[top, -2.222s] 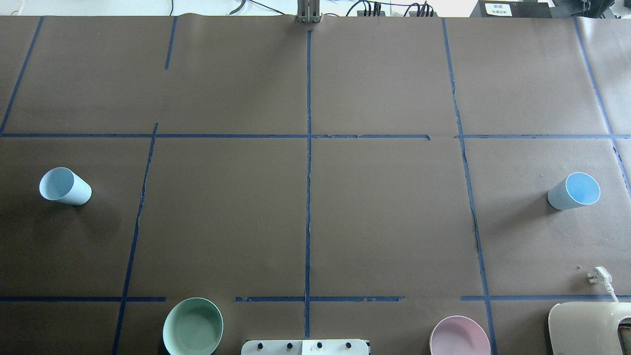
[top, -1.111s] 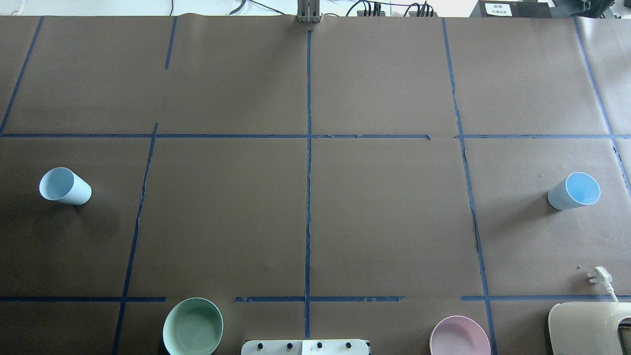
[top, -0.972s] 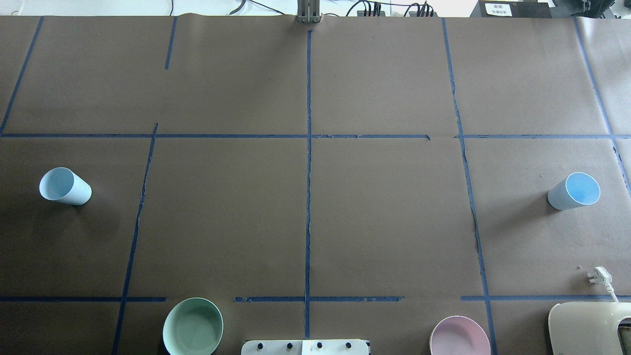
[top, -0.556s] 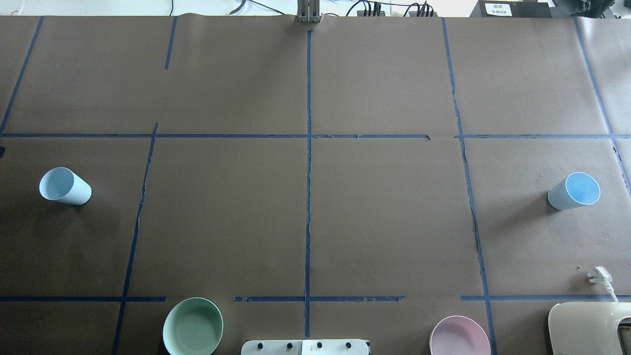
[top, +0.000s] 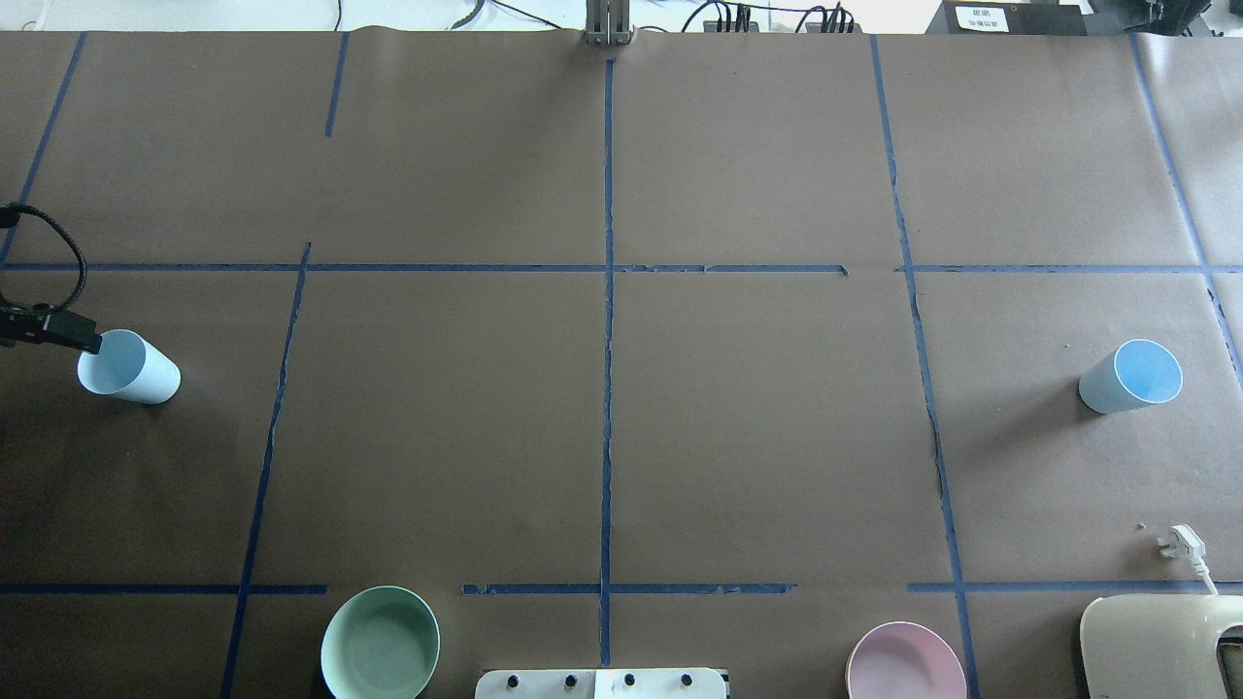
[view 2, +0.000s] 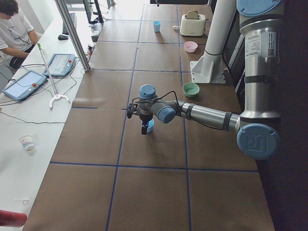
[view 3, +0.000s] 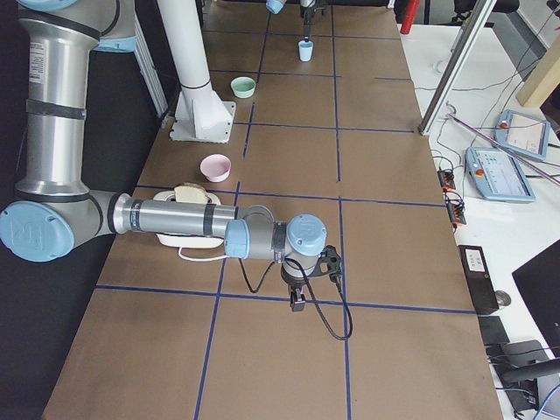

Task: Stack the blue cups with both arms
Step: 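Reach the left gripper down and grasp the light blue cup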

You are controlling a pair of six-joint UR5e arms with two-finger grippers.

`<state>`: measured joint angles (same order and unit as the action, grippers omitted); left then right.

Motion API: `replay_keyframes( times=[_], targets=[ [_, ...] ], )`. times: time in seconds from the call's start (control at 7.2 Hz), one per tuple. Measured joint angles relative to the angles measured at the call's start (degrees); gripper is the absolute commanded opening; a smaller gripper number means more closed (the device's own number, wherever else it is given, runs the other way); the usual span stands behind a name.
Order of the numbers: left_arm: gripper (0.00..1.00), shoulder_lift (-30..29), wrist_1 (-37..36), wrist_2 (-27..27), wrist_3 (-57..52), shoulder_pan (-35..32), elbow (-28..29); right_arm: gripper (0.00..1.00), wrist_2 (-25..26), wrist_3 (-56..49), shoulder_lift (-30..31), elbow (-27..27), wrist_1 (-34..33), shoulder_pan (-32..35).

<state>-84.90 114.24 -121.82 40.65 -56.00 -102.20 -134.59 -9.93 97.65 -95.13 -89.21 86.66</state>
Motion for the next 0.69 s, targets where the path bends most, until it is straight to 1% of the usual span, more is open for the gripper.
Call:
replay_keyframes(
  times=[0.14,0.28,0.42,0.56,0.69],
  targets=[
    [0.65,0.0,0.3,0.2,0.3,1.4,1.2,1.0,0.0,0.0,0.0,0.0,0.0,0.0],
    [0.25,0.0,1.0,0.2,0.9,2.2,2.2,1.0,0.0,0.0,0.1,0.1,0.0,0.0],
    [0.07,-0.2,1.7,0.1,2.5,2.7,3.1,1.0,0.0,-0.1,0.1,0.1,0.0,0.0],
    [0.0,-0.5,2.0,-0.1,4.3,3.0,3.4,1.0,0.0,-0.1,0.1,0.1,0.0,0.0],
    [0.0,-0.8,2.2,-0.3,5.2,3.2,3.3,1.0,0.0,-0.1,0.1,0.1,0.0,0.0]
  ],
)
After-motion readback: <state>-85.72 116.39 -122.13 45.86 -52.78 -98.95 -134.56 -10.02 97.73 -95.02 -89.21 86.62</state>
